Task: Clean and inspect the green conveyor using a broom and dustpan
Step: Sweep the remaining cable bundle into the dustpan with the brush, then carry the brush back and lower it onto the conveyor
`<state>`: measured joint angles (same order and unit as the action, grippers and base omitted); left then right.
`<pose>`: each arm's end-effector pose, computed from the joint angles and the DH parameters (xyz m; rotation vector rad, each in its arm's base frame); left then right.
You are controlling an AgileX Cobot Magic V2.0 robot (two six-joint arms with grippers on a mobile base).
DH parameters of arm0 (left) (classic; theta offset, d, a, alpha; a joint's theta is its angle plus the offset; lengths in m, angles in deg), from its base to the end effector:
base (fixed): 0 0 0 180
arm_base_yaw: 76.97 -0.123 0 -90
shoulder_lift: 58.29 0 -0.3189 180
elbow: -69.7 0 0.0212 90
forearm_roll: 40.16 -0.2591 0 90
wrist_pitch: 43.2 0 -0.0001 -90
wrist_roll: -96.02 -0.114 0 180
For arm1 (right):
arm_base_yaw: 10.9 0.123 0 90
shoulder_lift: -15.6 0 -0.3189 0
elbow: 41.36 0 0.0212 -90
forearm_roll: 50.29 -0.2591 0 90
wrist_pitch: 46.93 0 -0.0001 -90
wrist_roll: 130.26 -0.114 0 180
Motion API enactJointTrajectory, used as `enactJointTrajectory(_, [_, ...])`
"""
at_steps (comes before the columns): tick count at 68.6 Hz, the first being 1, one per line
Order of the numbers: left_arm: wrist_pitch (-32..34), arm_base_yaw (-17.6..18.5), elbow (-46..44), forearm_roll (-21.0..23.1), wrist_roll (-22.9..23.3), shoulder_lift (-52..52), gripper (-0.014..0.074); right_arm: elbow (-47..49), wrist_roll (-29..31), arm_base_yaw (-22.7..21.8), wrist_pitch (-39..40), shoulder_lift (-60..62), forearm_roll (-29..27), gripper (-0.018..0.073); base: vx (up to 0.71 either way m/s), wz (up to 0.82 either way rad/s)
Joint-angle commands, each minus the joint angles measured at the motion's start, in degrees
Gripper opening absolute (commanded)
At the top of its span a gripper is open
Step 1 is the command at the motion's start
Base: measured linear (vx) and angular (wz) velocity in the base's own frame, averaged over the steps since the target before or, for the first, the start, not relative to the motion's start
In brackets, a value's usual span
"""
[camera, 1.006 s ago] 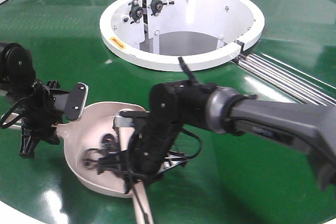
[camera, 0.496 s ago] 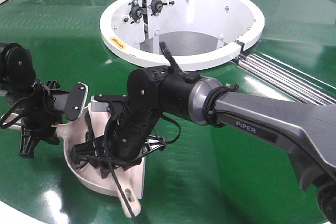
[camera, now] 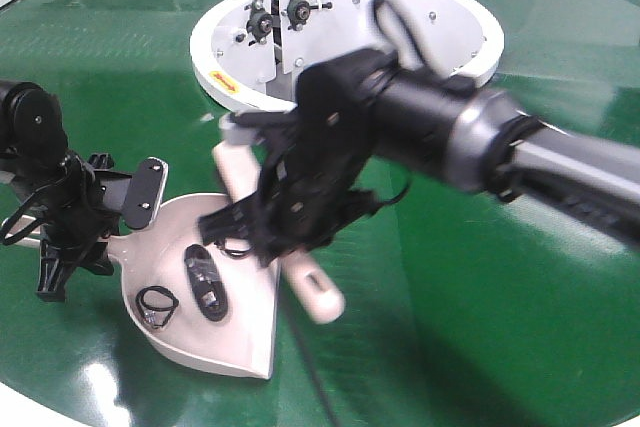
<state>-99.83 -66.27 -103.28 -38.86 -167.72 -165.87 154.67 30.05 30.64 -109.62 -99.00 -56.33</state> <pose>0.3514 -0.0686 0.2258 2.1940 2.0529 0.1131 0.3138 0.2923 0.2879 -0.5007 2.8451 0.3692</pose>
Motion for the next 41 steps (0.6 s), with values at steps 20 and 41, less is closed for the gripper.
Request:
enactJointTrajectory(20, [0.35,0.55,-1.55,0.86,-0.04,2.23,-0.0007,1.76,7.82,-10.61,-3.14,10.79,2.4,-0.0002,0.0,0.0])
enactJointTrajectory(41, [0.35,0.55,-1.55,0.86,-0.04,2.23,-0.0007,1.76,15.31,-20.87,-6.85,15.51,2.34,-0.0002,0.0,0.0])
